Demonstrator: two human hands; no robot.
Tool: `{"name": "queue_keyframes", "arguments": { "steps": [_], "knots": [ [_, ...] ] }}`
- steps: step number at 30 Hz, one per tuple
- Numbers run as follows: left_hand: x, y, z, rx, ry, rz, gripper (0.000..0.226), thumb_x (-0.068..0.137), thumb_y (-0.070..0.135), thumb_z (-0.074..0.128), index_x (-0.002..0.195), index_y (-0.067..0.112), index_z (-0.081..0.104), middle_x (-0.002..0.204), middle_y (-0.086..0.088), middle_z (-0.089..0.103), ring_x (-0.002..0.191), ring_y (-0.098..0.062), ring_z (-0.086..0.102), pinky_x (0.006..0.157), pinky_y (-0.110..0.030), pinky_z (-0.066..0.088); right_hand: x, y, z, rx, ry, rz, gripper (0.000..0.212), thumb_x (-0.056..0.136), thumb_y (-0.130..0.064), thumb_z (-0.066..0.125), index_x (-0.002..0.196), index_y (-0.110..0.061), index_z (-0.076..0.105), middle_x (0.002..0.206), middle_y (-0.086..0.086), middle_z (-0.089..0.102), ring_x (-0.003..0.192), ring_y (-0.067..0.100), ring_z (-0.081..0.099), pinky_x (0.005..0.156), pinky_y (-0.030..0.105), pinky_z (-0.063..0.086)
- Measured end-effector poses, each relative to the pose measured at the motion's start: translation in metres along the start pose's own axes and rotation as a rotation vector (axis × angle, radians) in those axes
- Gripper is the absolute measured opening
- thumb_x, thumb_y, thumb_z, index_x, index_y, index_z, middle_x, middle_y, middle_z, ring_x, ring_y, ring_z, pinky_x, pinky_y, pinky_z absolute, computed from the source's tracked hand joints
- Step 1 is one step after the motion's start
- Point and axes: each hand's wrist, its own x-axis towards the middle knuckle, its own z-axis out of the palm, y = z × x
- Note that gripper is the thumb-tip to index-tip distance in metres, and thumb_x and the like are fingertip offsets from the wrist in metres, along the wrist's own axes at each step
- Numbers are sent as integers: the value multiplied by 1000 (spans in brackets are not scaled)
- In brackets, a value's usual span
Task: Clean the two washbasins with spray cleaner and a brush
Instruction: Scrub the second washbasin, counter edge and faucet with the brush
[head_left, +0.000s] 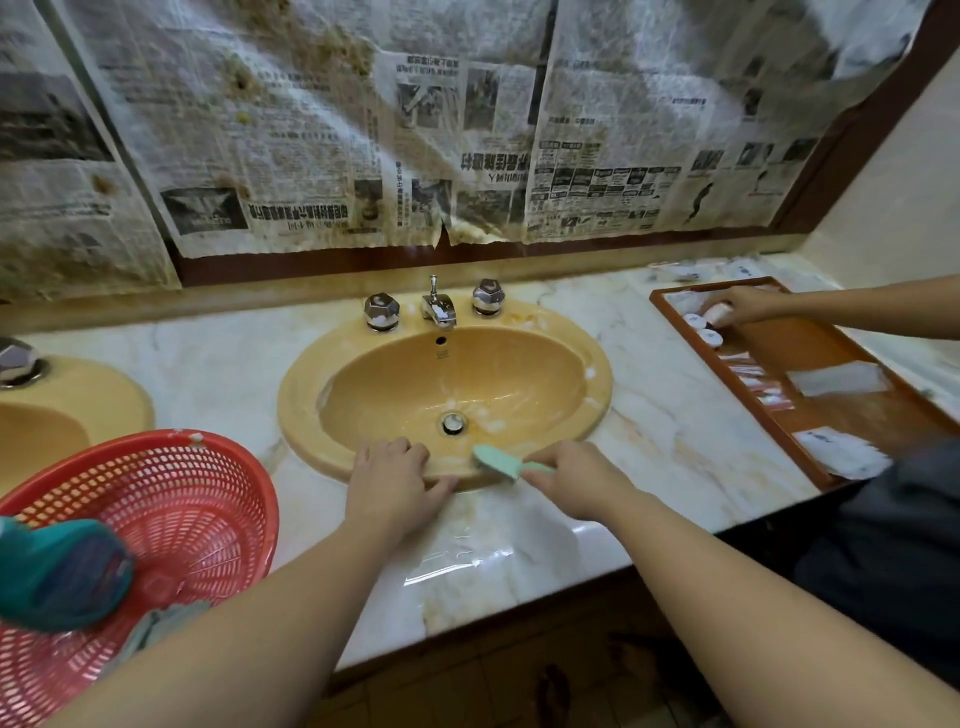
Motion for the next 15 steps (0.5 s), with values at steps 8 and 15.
{"name": "queue_keyframes", "arguments": {
  "steps": [8,15],
  "knots": [
    [22,39,3,-29,-65,58,51,85,71,52,105,28,69,99,4,62,104,-23,57,102,-38,39,26,23,-30,-36,-97,-44,17,92,-46,63,84,-35,74,82,-14,68,81,13,63,64,27,46],
    [48,74,0,-68,-98,51,39,73,61,62,89,27,67,86,6,62,91,-21,61,72,-30,40,51,52,-55,-23,-105,-51,23,87,-48,62,92,-31,77,85,-9,71,84,18,67,76,38,57]
  ]
}}
